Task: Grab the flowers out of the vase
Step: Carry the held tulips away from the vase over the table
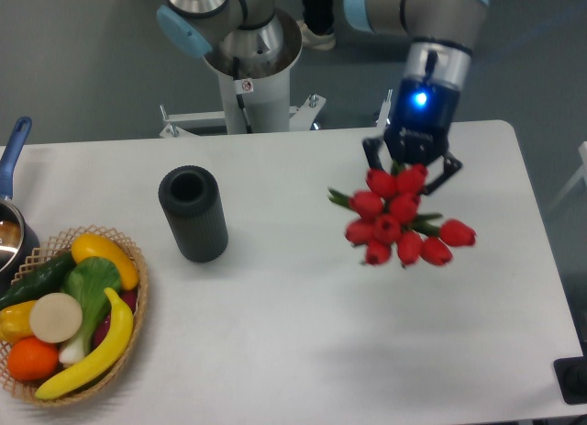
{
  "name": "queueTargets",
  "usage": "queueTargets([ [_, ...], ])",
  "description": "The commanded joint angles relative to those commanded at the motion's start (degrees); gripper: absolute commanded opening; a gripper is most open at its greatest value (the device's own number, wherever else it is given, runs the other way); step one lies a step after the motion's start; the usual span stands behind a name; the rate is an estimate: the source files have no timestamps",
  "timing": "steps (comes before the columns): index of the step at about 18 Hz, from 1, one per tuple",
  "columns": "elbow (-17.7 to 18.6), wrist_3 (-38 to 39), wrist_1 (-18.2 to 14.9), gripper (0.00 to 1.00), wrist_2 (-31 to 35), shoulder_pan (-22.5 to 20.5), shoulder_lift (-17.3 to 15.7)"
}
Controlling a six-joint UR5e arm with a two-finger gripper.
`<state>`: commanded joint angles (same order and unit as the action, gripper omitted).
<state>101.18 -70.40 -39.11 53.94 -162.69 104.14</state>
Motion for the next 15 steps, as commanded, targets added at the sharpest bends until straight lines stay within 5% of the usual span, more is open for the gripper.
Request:
queueTargets([
  [5,-1.9,-0.2,-0.4,0.17,16.8,5.6,4.2],
  [15,-3.7,-0.2,-5.5,0.17,28.5,8.3,5.9],
])
